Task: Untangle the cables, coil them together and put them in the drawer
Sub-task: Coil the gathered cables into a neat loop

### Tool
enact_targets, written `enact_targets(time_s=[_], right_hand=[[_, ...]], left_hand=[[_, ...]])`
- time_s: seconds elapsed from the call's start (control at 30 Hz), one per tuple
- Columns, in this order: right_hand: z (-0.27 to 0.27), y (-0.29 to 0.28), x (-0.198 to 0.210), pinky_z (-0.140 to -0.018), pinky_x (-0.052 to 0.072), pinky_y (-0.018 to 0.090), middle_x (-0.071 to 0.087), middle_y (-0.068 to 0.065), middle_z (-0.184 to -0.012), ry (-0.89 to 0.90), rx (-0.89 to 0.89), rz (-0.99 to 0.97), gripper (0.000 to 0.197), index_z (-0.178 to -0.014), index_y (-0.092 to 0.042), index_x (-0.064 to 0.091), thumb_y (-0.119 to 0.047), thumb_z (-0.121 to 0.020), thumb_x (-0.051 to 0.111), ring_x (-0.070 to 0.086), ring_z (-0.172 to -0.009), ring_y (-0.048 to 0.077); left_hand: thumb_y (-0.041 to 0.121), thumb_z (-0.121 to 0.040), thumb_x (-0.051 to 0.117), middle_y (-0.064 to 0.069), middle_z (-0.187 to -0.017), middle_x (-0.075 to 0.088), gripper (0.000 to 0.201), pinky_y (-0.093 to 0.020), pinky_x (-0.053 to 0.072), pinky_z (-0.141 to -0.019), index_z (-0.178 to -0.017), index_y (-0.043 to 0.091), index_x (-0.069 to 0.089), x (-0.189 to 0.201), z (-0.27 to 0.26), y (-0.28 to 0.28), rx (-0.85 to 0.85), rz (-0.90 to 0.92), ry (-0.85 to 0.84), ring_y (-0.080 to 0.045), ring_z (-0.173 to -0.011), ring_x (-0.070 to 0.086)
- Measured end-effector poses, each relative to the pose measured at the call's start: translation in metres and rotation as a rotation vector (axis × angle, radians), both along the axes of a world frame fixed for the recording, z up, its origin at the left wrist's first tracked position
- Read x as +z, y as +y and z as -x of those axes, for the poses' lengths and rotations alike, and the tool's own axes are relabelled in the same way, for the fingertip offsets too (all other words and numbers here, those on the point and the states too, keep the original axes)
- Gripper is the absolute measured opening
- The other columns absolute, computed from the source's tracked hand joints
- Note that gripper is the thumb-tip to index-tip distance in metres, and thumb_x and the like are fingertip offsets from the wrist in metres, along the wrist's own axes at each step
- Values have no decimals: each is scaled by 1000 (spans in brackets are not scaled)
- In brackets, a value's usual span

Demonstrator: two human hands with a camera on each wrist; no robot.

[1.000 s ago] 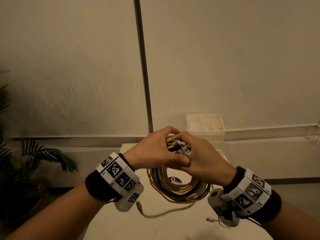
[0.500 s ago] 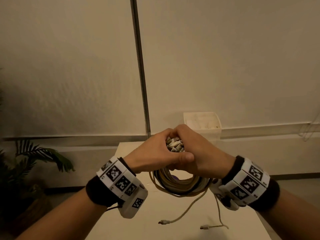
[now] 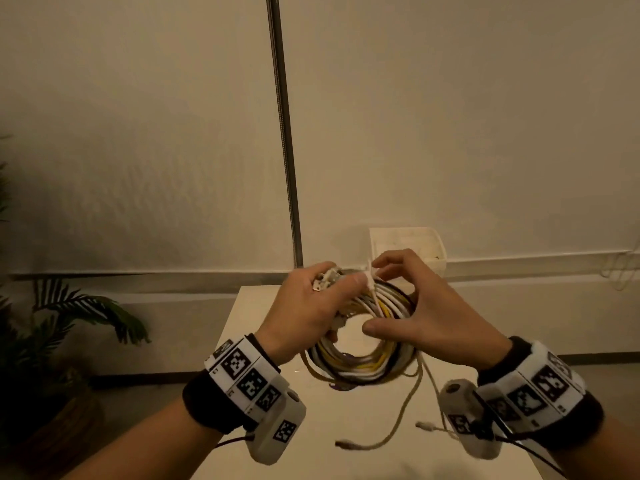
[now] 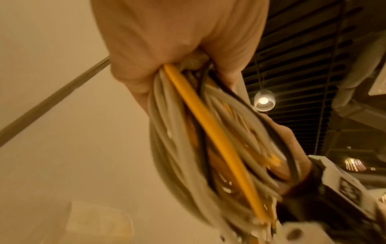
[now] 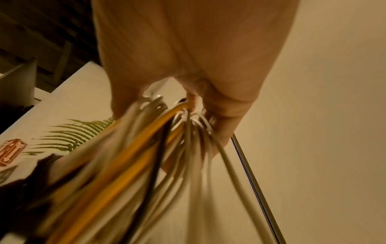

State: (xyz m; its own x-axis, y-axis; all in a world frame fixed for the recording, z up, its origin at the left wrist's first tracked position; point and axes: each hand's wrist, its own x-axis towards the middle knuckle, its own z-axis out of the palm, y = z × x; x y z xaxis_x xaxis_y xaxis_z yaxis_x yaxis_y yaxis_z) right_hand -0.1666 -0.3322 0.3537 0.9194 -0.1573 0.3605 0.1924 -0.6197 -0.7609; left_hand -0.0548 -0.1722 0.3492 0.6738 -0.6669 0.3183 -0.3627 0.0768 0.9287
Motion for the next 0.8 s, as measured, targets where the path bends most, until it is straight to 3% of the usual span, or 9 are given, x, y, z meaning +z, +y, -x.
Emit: enact_targets(time_s=[0.07,0.17,0.3,0.37,0.43,0.53,0.63,0.7,0.8], right_hand=[[1,4,-12,-79,55,26,66,-10,-105,-10,-55,-173,58,-119,-34,49,-34,-71,82,67,-93,5],[-2,24,-31,-73,54,26,72,-7,-92,-160,-199,-420,36,-108,-30,60,-27,-76,77,69,-81,8],[-13,42,-49,-75,58,39,73,-2,-92,-354,-358,-639,32,-108,-27,62,-23,-79,75,71,-81,20],[-17,42,-49,-70,60,41,73,2,-89,-397,-384,-671,31,-109,-23,63,-16,-80,75,72,-74,25],[-20,38,-47,-63,59,40,72,2,-85,-391,-378,-613,30,-108,-22,64,-15,-80,75,70,-66,23],[-25,24,-41,-69,58,40,71,-4,-87,-340,-343,-438,32,-110,-26,63,-19,-80,74,68,-73,15],[-23,7,-29,-73,55,22,71,-10,-91,-302,-255,-293,35,-108,-32,61,-13,-81,73,67,-81,6],[-21,0,-22,-73,50,11,70,-13,-94,-286,-200,-212,38,-108,-33,59,-11,-81,73,66,-84,2],[-22,-4,-16,-74,50,11,70,-13,-95,-242,-151,-109,37,-112,-29,59,-15,-81,74,66,-86,2]], left_hand=[[32,-89,67,-16,-62,59,33,-31,48,-43,-86,0,64,2,-5,-1,63,82,21,-25,-46,53],[31,-90,66,-17,-63,58,26,-30,47,-42,-79,7,66,3,-5,-8,164,193,91,-27,-45,50],[36,-89,65,-11,-65,60,27,-30,47,-46,-81,10,67,-10,6,-20,224,288,252,-25,-53,55],[39,-89,64,-13,-68,61,32,-31,49,-48,-87,7,67,-17,12,-23,236,302,308,-24,-56,58],[42,-89,61,-14,-73,65,38,-33,52,-51,-95,4,67,-20,11,-22,239,299,324,-25,-60,61],[52,-88,56,-16,-84,71,47,-40,59,-66,-104,8,68,-24,3,-13,167,233,310,-31,-75,68],[72,-79,55,-9,-98,74,58,-51,57,-83,-108,24,69,-27,-10,2,87,81,125,-31,-92,69],[75,-73,56,-3,-106,72,68,-48,57,-87,-119,26,62,-25,-20,13,49,11,46,-24,-99,69],[79,-67,57,2,-117,69,87,-37,56,-89,-134,25,51,-6,-35,22,-47,-119,-34,-15,-108,67]])
